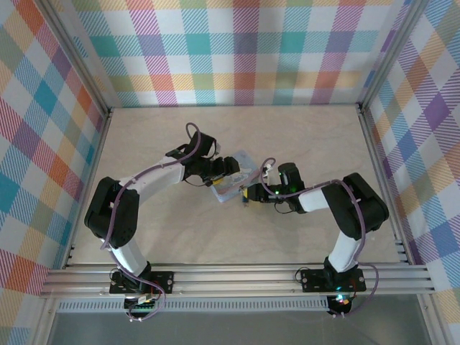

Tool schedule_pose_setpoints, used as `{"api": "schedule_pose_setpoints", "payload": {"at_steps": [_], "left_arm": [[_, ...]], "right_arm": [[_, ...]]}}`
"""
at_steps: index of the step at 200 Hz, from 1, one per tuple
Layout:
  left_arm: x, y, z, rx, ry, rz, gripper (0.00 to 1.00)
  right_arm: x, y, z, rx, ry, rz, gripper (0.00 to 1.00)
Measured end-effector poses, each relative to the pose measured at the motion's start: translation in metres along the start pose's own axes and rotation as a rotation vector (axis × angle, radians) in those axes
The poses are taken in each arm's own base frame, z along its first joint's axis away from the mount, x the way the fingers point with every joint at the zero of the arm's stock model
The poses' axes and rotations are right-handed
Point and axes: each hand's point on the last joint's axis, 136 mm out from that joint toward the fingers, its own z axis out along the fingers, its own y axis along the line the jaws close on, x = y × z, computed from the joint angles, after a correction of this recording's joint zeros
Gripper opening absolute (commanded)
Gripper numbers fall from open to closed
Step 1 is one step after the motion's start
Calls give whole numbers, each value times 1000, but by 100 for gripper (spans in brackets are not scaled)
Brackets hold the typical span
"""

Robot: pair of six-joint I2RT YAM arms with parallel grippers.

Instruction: Unlock the padlock with the key

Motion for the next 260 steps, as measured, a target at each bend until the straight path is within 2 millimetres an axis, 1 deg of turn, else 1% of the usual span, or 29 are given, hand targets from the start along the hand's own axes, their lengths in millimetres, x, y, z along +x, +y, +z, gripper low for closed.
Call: {"api": "schedule_pose_setpoints", "payload": {"at_steps": [128, 210, 260], "left_arm": [[0, 1, 1, -8, -4, 0, 77], [0, 1, 1, -11, -8, -3, 77], [-2, 2, 1, -16, -16, -2, 77]], "right_arm": [[6, -4, 11, -50, 23, 57, 26], [-2, -3, 17, -138, -44, 106, 24], [-6, -2, 19, -173, -79, 120, 18]]}}
